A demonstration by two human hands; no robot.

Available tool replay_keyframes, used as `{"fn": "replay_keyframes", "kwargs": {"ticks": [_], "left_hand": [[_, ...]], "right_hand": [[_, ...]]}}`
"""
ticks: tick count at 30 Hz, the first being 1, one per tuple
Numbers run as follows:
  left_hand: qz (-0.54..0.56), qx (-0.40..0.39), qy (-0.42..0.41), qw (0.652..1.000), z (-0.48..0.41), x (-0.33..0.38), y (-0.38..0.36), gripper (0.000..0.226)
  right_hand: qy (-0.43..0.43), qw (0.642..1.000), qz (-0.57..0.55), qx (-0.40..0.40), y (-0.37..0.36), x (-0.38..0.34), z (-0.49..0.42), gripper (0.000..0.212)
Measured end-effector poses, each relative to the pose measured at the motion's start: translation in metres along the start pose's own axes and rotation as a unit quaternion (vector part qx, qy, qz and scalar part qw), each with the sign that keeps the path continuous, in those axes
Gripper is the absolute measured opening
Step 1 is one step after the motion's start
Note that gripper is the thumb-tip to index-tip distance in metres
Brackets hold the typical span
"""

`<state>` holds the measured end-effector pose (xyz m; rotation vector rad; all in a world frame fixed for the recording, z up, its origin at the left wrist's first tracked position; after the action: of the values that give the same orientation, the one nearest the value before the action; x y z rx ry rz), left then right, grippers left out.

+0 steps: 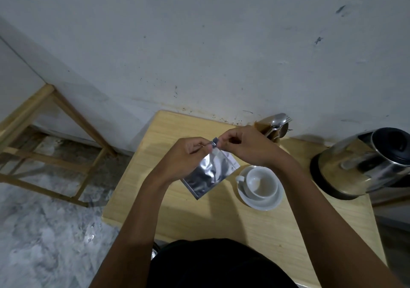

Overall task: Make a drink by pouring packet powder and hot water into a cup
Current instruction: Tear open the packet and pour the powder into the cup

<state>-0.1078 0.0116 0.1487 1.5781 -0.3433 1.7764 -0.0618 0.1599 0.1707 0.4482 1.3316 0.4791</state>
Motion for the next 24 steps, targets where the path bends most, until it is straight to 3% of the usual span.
{"fn": "replay_keyframes", "kwargs": {"ticks": [8,24], "left_hand": [[-0.056,-0.016,-0.018,0.998,-0.002,0.001,-0.003,0.021],[-0.134,0.065,-0.079,0.986,0.001,0.019,-0.004,0.021]], "right_hand": [[0.038,0.995,0.092,-0.005,0.008,-0.011,-0.001,0.006],[0.083,0.967,0.242,-0.013,0.01,-0.037,-0.007,0.01]]}}
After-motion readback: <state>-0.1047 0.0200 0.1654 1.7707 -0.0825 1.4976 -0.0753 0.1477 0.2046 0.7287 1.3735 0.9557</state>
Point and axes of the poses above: each hand's wrist, its own z-axis away from the middle knuckle, its own y-axis out of the back of the hand, x = y × z, the point moved 6 cm from there along -z, towards the middle knuckle, and after that the axes turned 3 degrees about z, right-handed, at the moved point
